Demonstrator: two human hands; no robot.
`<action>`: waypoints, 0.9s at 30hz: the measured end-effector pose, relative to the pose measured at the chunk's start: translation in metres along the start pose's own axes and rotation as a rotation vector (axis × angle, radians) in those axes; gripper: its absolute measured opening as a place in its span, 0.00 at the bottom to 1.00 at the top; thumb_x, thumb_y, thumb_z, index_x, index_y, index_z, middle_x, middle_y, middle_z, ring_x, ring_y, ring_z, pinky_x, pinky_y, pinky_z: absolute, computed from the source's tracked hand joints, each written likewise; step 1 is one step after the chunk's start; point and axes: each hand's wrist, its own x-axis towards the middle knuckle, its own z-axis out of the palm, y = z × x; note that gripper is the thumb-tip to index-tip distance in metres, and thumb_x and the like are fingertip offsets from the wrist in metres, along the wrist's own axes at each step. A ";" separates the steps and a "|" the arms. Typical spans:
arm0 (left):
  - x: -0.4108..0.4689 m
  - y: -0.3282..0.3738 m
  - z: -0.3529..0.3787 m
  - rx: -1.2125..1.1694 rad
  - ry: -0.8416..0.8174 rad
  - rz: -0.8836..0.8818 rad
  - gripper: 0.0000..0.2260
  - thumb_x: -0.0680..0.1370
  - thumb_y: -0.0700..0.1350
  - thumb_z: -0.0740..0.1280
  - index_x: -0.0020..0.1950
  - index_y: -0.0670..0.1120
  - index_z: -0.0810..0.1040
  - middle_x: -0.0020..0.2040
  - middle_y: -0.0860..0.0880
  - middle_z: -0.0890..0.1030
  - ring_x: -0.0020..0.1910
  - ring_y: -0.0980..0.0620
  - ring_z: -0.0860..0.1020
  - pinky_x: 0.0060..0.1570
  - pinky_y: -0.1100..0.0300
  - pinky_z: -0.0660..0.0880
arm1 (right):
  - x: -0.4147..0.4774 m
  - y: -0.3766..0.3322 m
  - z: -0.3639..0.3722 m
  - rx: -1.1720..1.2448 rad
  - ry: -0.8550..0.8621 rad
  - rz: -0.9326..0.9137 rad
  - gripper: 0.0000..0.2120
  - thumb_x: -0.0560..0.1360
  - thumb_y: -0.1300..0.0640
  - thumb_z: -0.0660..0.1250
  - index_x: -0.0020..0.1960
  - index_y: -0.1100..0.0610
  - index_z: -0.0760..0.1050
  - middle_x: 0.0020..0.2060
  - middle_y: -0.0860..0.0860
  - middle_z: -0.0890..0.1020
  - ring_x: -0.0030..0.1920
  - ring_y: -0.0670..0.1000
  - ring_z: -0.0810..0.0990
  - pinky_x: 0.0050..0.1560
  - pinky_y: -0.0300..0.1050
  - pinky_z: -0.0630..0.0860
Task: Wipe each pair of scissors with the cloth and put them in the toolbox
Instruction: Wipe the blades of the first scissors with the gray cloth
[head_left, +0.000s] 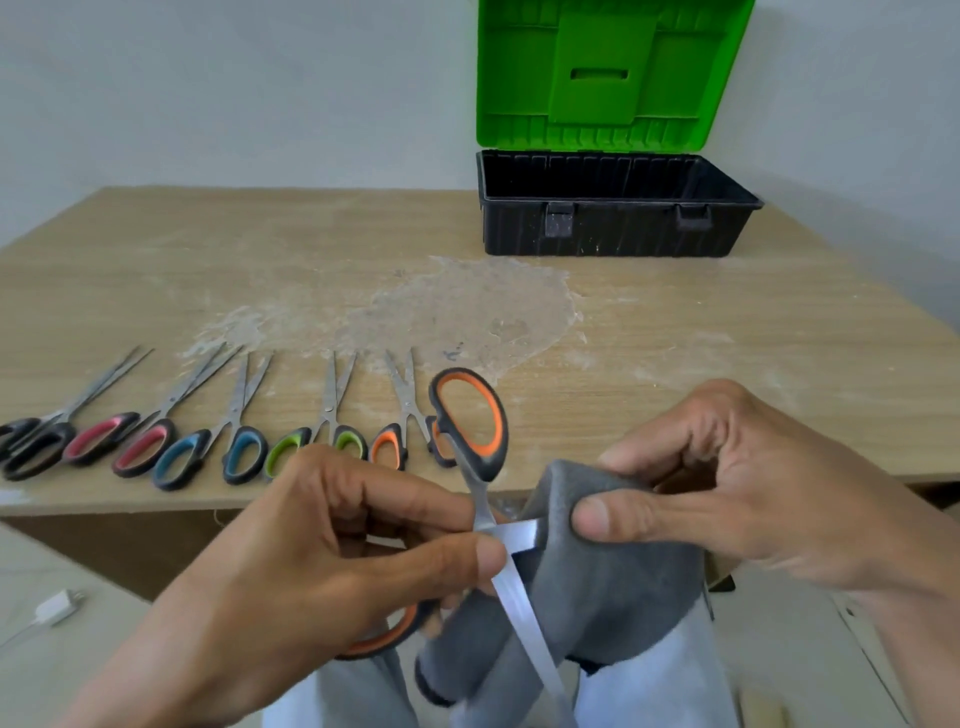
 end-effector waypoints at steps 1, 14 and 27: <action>-0.001 0.000 -0.002 0.001 0.026 -0.003 0.08 0.68 0.51 0.78 0.40 0.46 0.88 0.30 0.43 0.84 0.27 0.52 0.80 0.32 0.63 0.76 | -0.001 -0.002 -0.002 0.005 0.009 0.005 0.07 0.74 0.48 0.75 0.47 0.49 0.90 0.39 0.53 0.90 0.36 0.58 0.87 0.36 0.48 0.80; -0.002 0.005 -0.001 -0.020 0.052 -0.008 0.05 0.65 0.46 0.77 0.36 0.45 0.88 0.28 0.42 0.82 0.25 0.50 0.79 0.31 0.62 0.76 | -0.007 -0.001 -0.006 -0.027 0.050 0.009 0.07 0.74 0.50 0.76 0.47 0.52 0.90 0.42 0.52 0.91 0.42 0.55 0.90 0.42 0.49 0.85; -0.002 0.000 0.002 0.015 -0.007 -0.057 0.09 0.67 0.49 0.76 0.40 0.43 0.88 0.31 0.42 0.83 0.28 0.52 0.79 0.34 0.60 0.77 | -0.006 0.004 0.000 -0.002 -0.020 0.068 0.05 0.72 0.51 0.77 0.43 0.52 0.90 0.39 0.52 0.90 0.39 0.49 0.88 0.39 0.37 0.80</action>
